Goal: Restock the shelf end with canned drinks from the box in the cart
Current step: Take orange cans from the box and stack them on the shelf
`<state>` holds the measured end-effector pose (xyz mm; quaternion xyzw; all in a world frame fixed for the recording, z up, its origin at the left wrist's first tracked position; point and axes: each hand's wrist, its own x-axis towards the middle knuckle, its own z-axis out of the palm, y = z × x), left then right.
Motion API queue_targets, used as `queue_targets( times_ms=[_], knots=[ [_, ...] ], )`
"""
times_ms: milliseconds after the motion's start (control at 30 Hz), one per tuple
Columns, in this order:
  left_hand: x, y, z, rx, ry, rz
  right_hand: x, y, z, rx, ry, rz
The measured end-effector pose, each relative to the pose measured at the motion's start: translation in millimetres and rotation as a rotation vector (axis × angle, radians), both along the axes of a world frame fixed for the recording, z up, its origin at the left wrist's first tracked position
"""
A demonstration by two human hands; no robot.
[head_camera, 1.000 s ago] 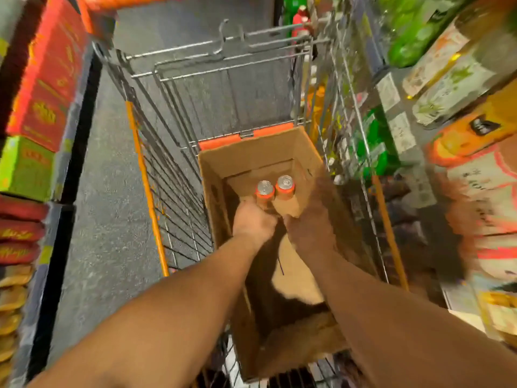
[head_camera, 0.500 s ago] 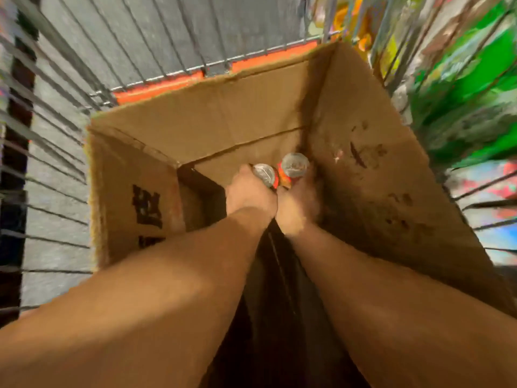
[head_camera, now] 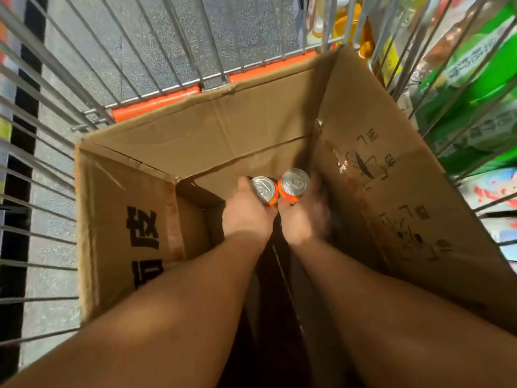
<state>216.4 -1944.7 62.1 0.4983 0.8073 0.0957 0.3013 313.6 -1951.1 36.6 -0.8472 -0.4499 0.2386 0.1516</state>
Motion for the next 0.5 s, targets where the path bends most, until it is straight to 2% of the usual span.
queue_targets(
  times_ms=[167, 267, 367, 500],
  knots=[
    [-0.5, 1.5, 18.7, -0.093, 0.010, 0.015, -7.7, -11.8, 18.0, -0.016, -0.022, -0.025],
    [-1.9, -8.7, 44.5, -0.112, 0.003, -0.007, -11.7, -27.8, 46.6, -0.011, 0.089, -0.088],
    [-6.2, -15.3, 84.9, -0.077, -0.022, -0.067, -12.4, -41.2, 88.7, -0.022, 0.146, -0.131],
    [-12.5, -19.1, 153.9, -0.018, -0.149, -0.125, -17.0, -56.3, 167.0, 0.107, 0.188, -0.223]
  ],
)
